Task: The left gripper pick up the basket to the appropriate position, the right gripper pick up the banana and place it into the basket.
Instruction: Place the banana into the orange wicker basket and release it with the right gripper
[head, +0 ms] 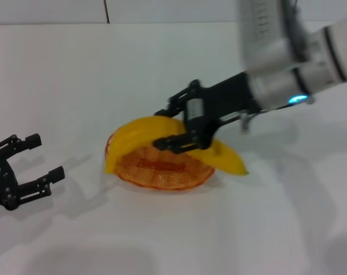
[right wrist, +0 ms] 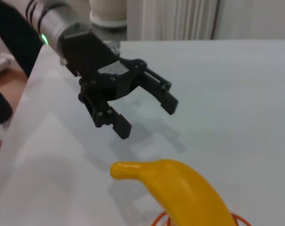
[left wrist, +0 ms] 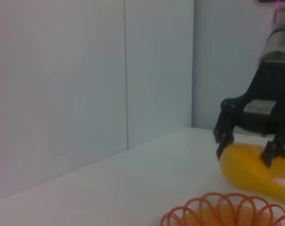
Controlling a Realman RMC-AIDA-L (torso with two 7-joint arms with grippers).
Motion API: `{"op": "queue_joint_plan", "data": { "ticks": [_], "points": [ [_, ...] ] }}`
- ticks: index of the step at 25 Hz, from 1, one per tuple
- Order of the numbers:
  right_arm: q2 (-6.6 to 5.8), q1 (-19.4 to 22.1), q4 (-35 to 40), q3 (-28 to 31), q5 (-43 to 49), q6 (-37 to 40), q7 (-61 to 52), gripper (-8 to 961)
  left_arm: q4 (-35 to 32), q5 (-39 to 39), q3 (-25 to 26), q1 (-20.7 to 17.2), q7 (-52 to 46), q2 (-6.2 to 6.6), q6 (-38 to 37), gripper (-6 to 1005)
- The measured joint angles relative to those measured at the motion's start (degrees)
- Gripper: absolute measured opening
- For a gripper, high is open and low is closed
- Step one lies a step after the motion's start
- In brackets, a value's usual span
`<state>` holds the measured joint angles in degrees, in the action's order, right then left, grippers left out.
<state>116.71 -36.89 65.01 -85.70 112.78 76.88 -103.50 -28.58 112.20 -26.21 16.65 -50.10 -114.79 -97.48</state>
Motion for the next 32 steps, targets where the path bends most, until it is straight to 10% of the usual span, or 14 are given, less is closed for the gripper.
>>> {"op": "queue_joint_plan", "data": {
  "ticks": [12,32],
  "points": [
    [0.25,-6.5,-3.9,-13.1,-0.1,-14.0,-12.0,548,-0.1,0.1,0.0,0.4,0.0,-0.17,0.5,865],
    [0.12,-8.0,-5.8,-13.0,-2.1,-14.5,-12.4,567,0.1,-0.2,0.1,0.5,0.4,-0.26,0.6,865]
  ]
}}
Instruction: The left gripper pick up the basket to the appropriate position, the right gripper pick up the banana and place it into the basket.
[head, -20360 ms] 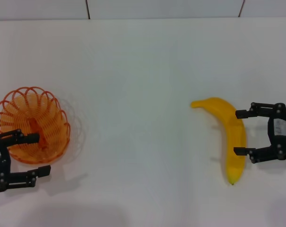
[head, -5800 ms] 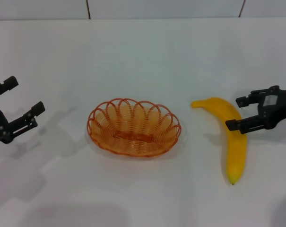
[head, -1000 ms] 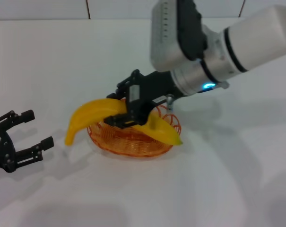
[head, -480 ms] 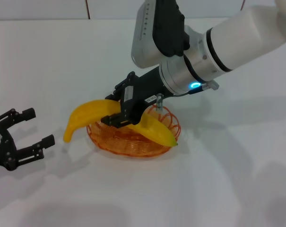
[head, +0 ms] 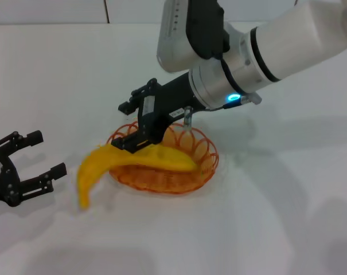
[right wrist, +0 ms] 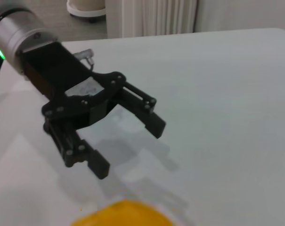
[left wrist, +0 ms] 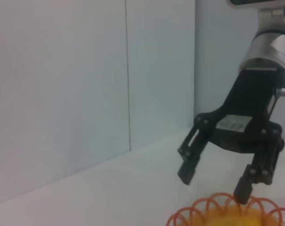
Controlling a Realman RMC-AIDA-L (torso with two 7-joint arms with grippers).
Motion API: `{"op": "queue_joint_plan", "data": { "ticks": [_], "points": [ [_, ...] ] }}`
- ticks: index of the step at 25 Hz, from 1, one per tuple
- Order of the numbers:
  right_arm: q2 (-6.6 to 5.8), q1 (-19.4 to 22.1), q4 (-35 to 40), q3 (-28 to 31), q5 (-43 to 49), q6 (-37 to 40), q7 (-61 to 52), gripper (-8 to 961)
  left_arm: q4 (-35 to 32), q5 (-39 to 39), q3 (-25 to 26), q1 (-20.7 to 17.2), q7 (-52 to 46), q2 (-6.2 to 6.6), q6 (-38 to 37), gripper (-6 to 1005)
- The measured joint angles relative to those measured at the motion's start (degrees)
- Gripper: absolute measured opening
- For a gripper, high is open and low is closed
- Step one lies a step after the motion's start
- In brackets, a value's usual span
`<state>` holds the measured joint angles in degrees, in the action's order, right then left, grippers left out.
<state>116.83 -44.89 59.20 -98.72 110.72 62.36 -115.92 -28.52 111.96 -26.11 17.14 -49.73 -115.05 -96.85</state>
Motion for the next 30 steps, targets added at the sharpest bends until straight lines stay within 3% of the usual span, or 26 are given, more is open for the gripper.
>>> {"op": "queue_joint_plan", "data": {
  "ticks": [4,7,11,14,20,23,30],
  "points": [
    [-0.25,0.2,0.7,1.6,0.2,1.3,0.0,724,0.0,0.0,0.0,-0.1,0.1,-0.07,0.0,865],
    [-0.66,2.4,5.7,4.7,1.7,6.0,0.7,810,0.1,0.0,0.0,-0.3,0.7,-0.08,0.0,865],
    [-0.55,11.3,16.2,12.5,7.4,11.3,3.9,836,0.3,-0.1,0.1,0.1,1.7,-0.2,0.0,865],
    [-0.52,16.6,18.7,19.2,9.0,12.8,6.4,856,0.3,-0.1,0.3,-0.1,2.0,-0.26,0.0,865],
    [-0.37,22.5,17.1,31.9,6.5,19.2,12.3,856,0.3,0.1,2.3,-0.6,3.0,-0.41,0.0,865],
    [-0.46,24.4,13.0,37.3,3.6,21.5,16.9,856,0.3,0.1,2.4,-0.9,3.1,-0.43,0.0,865],
    [-0.7,23.8,3.1,47.5,1.6,25.4,24.9,857,0.2,-0.1,2.5,-0.9,3.2,-0.44,-0.1,865]
  ]
}}
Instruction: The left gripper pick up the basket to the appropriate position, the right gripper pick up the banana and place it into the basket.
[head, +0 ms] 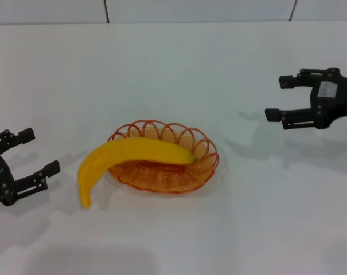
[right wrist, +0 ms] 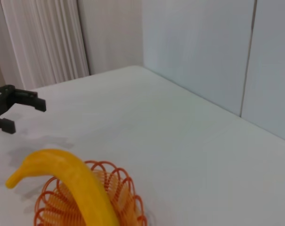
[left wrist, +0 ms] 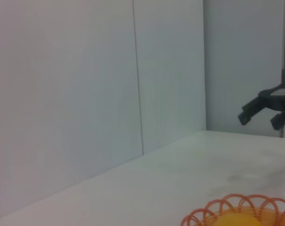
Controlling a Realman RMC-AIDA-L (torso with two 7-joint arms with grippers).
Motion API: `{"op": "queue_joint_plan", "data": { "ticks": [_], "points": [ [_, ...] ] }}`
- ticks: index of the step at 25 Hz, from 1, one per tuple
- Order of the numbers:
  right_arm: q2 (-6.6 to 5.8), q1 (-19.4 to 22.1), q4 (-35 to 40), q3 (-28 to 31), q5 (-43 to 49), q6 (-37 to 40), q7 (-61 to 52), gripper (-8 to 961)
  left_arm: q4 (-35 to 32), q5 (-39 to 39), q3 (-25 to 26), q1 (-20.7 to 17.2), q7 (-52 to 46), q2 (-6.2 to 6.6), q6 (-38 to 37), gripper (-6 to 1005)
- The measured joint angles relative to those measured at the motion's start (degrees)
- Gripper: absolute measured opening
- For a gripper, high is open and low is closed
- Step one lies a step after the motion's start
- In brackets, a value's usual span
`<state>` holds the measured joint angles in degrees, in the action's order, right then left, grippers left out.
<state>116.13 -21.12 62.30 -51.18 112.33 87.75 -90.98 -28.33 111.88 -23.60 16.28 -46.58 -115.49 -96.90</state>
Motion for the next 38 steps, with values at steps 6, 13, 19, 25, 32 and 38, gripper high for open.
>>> {"op": "queue_joint_plan", "data": {
  "ticks": [6,13,19,25,32,38],
  "points": [
    [-0.12,0.5,-8.8,7.0,0.1,2.9,11.7,857,0.0,0.0,3.2,0.1,2.7,-0.64,-0.1,865],
    [-0.23,0.5,-17.3,14.7,0.4,5.1,24.9,852,0.1,0.0,4.6,-0.1,3.5,-0.84,-0.3,865],
    [-0.27,0.9,-24.5,19.3,0.4,4.4,35.4,851,1.3,-0.1,6.3,0.0,5.1,-1.05,-0.3,865],
    [-0.34,1.7,-24.9,20.7,0.4,4.6,36.9,851,1.6,-0.2,7.1,-0.2,5.9,-1.05,-0.4,865],
    [-0.67,1.8,-25.6,20.9,0.4,4.4,37.1,851,1.6,-0.2,7.9,0.0,5.9,-1.05,-0.4,865],
    [-0.65,1.6,-25.7,20.9,0.3,4.4,37.2,851,1.6,-0.2,7.9,0.1,6.0,-1.05,-0.2,865]
  ]
}}
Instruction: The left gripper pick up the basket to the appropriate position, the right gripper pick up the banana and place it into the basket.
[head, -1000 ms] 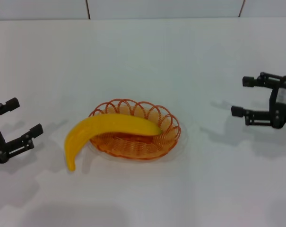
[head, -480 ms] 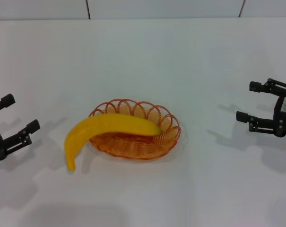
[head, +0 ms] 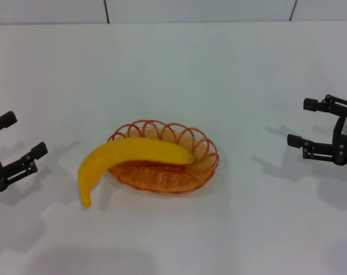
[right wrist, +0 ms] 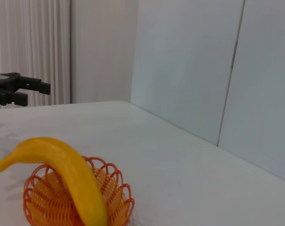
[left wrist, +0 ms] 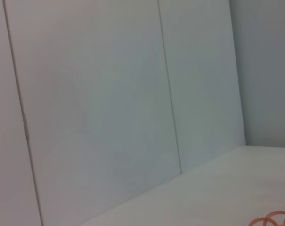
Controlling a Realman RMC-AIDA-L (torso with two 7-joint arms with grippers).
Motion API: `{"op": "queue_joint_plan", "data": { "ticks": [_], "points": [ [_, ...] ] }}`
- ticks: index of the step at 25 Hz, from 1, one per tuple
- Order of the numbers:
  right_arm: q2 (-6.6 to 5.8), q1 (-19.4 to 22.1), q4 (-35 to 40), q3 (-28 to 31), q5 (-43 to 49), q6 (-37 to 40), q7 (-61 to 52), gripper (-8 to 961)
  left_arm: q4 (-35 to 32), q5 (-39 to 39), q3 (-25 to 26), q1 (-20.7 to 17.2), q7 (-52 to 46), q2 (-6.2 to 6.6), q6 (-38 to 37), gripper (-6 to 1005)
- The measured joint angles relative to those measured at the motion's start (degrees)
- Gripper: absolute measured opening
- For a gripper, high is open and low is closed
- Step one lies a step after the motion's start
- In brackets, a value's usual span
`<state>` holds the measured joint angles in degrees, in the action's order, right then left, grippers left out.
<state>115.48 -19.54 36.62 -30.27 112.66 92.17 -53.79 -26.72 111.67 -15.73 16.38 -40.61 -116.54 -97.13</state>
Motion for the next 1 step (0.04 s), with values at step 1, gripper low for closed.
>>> {"op": "queue_joint_plan", "data": {
  "ticks": [1],
  "points": [
    [0.01,0.0,0.0,0.0,0.0,0.0,0.0,851,0.0,0.0,0.0,0.0,0.0,0.0,0.1,865]
  ]
}}
